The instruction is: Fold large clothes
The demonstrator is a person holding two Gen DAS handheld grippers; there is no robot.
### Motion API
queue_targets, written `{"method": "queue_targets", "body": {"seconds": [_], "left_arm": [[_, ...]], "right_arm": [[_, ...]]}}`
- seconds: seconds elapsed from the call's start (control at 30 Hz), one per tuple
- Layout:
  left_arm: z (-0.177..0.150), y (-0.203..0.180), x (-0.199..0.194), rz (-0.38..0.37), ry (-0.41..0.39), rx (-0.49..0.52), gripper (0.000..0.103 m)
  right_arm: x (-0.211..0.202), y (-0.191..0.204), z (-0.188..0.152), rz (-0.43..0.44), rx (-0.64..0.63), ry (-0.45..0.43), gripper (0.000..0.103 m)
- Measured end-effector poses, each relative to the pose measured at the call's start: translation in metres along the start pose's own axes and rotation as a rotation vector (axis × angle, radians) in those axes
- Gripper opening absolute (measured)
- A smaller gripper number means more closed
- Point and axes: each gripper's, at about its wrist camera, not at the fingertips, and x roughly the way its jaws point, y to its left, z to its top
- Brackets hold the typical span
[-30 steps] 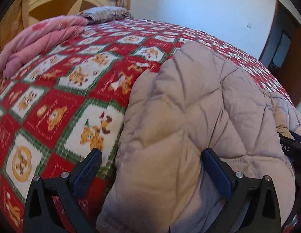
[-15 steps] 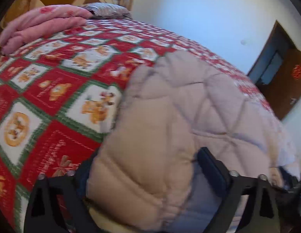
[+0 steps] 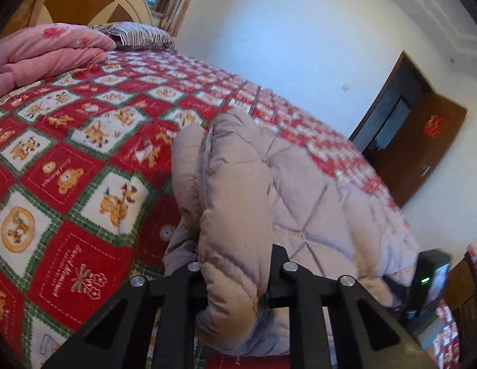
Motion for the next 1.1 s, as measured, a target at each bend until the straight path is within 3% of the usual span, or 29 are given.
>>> {"method": "queue_targets", "body": {"seconds": [0.2,0.47,0.63,0.73,0.83,0.9,1.0,1.1], "left_arm": [[0.009,0.018,-0.030,-0.081,-0.036,-0.020,0.014],[0.022,0.061,-0.081,-0.043,-0.125,-0.050,0.014],[0.041,0.048,-0.111,-0.005,-0.193,0.031,0.013],[0.053,0.020,-0.119,0.002,-0.227,0.115,0.013],[0.062,-0.017,-0.120,-0.028,-0.242,0.203,0.013],[0.066,-0.052,-0.111,-0.059,-0.243,0.270,0.013],[0.061,-0.110,-0.090,-0.096,-0.226,0.384,0.013],[0.044,-0.171,-0.059,-0.124,-0.194,0.508,0.013]], "right_arm": [[-0.011,0.014,-0.005,-0.042,-0.003,0.011,0.103],[-0.034,0.075,-0.014,-0.032,-0.040,-0.031,0.102],[-0.046,0.122,-0.013,0.041,-0.087,-0.060,0.102],[-0.056,0.124,-0.011,0.134,-0.087,-0.040,0.102],[-0.081,0.088,-0.013,0.251,-0.078,-0.038,0.101],[-0.096,0.055,-0.018,0.284,-0.035,-0.072,0.102],[-0.105,-0.016,-0.022,0.234,0.083,-0.117,0.103],[-0.090,-0.099,-0.036,0.144,0.239,-0.101,0.103]]}}
